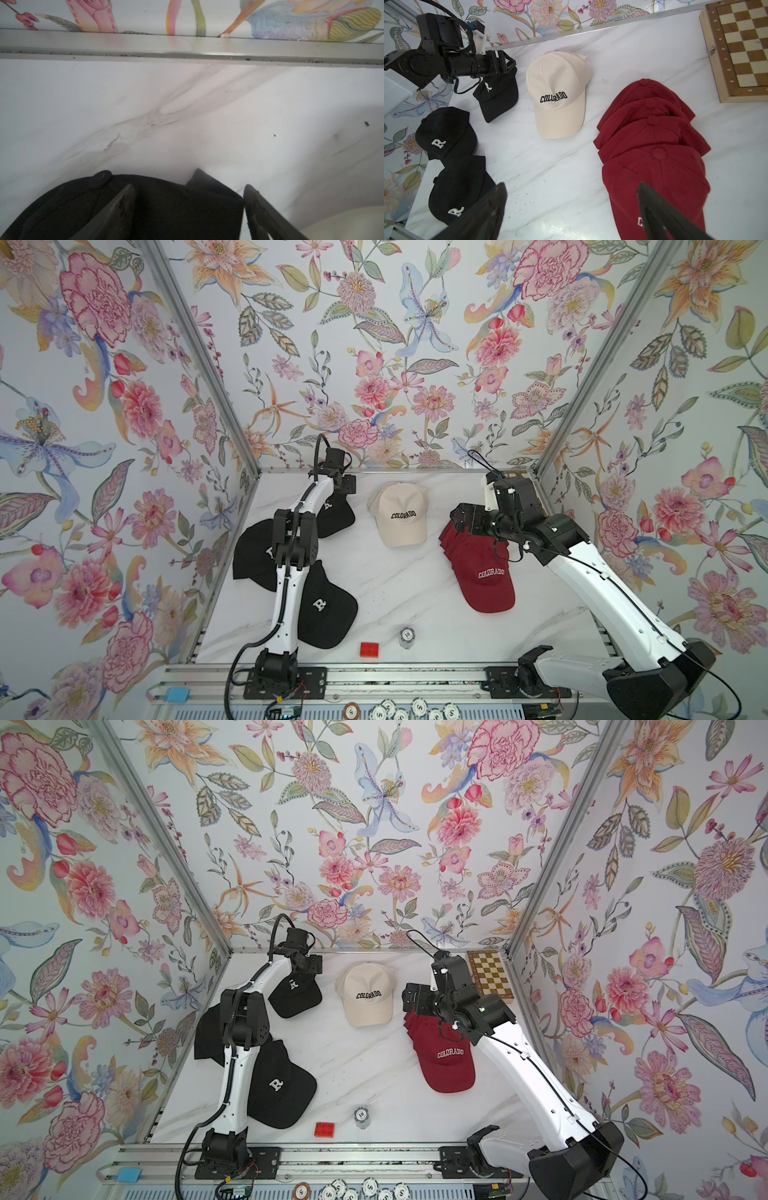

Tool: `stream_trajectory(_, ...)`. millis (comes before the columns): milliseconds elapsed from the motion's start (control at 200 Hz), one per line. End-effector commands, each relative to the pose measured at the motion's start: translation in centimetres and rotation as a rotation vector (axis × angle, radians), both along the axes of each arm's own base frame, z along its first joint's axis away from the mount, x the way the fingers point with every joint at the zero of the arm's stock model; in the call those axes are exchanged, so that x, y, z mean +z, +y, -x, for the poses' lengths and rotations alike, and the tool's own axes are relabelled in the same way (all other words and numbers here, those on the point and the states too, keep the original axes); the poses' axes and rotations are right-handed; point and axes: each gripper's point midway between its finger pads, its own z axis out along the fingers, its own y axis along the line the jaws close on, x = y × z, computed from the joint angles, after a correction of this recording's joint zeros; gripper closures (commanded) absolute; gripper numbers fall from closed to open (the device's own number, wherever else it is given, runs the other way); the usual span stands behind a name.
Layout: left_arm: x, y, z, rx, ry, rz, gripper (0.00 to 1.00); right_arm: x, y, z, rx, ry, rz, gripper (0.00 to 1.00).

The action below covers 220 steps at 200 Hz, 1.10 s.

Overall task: Stack the baseball caps by color
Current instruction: Move the baseball cap to the center of the board, then pick up the baseball cap from the center of the board.

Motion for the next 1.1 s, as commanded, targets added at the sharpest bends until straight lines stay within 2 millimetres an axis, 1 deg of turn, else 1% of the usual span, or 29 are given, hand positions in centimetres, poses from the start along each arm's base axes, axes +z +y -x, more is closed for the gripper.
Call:
stream_trajectory(0,3.6,-1.5,0.8,-0.043,-0.042,0.006,0.18,-0.3,-0.9,1.0,-0.03,0.008,-0.003,0.01)
stream_trajectory(35,3.8,-1.8,1.1,-0.048,-0.045,0.001,0.18,-0.3,-1.0,1.3,-0.033,0.007,-0.006,0.01)
stream_trajectory(190,6.0,-3.2,2.1,-0.073,-0.076,0.002,0.18,-0.2,-1.6,2.2,-0.041,-0.001,-0.015,0.01)
stream_trajectory(300,7.3,-3.7,2.7,-0.083,-0.088,0.001,0.18,-0.1,-2.1,2.9,-0.052,-0.011,-0.017,0.01)
stream_trajectory(395,8.9,-3.5,3.2,-0.075,-0.111,-0.004,0.16,0.0,-2.5,3.5,-0.062,-0.021,-0.023,0.01)
stream_trajectory(515,12.0,-3.2,3.8,-0.063,-0.162,0.008,0.12,-0.1,-2.6,4.0,-0.057,-0.024,-0.027,0.01)
stream_trajectory(641,14.8,-2.8,4.8,-0.049,-0.2,0.02,0.11,-0.1,-2.1,3.9,-0.03,-0.021,-0.022,0.01)
stream_trajectory(711,16.4,-2.3,5.9,-0.02,-0.216,0.033,0.11,0.0,-1.6,3.7,-0.008,-0.021,-0.01,0.01)
stream_trajectory(726,16.4,-2.1,6.1,-0.012,-0.214,0.036,0.11,0.0,-1.5,3.6,-0.004,-0.021,-0.008,0.01)
stream_trajectory(756,17.2,-1.9,6.8,0.006,-0.223,0.046,0.11,0.1,-1.2,3.5,0.006,-0.021,-0.002,0.01)
stream_trajectory(796,17.6,-1.3,7.8,0.038,-0.226,0.047,0.11,0.1,-0.8,3.2,0.021,-0.02,0.006,0.01)
stream_trajectory(846,18.3,0.0,9.3,0.101,-0.238,0.042,0.11,0.1,-0.3,2.9,0.039,-0.022,0.017,0.01)
stream_trajectory(901,18.3,1.6,11.4,0.176,-0.24,0.032,0.11,0.1,0.3,2.5,0.06,-0.023,0.024,0.01)
stream_trajectory(916,18.5,1.9,12.0,0.194,-0.246,0.036,0.11,0.1,0.5,2.4,0.067,-0.023,0.023,0.01)
stream_trajectory(926,18.3,2.2,12.4,0.208,-0.241,0.033,0.11,0.1,0.6,2.3,0.07,-0.022,0.023,0.01)
stream_trajectory(941,18.3,2.6,13.1,0.225,-0.243,0.034,0.11,0.1,0.8,2.2,0.076,-0.024,0.023,0.01)
stream_trajectory(946,18.7,2.7,13.3,0.233,-0.251,0.04,0.11,0.1,0.9,2.1,0.079,-0.025,0.021,0.01)
stream_trajectory(986,18.5,3.7,15.3,0.286,-0.25,0.049,0.11,-0.1,1.4,1.8,0.094,-0.021,0.018,0.01)
stream_trajectory(991,18.8,3.7,15.4,0.291,-0.256,0.054,0.11,-0.1,1.5,1.7,0.097,-0.019,0.018,0.01)
stream_trajectory(996,18.4,3.9,15.6,0.297,-0.249,0.053,0.11,-0.2,1.6,1.7,0.099,-0.019,0.018,0.01)
stream_trajectory(1031,18.4,4.4,17.4,0.327,-0.254,0.07,0.11,-0.3,2.0,1.4,0.115,-0.019,0.013,0.01)
stream_trajectory(1041,18.0,4.5,17.7,0.331,-0.247,0.07,0.11,-0.3,2.2,1.4,0.12,-0.017,0.013,0.01)
stream_trajectory(1056,18.7,4.8,18.6,0.343,-0.265,0.085,0.12,-0.4,2.4,1.2,0.128,-0.017,0.009,0.01)
stream_trajectory(1096,18.4,5.6,20.4,0.375,-0.263,0.087,0.13,-0.6,3.0,0.9,0.146,-0.012,0.004,0.01)
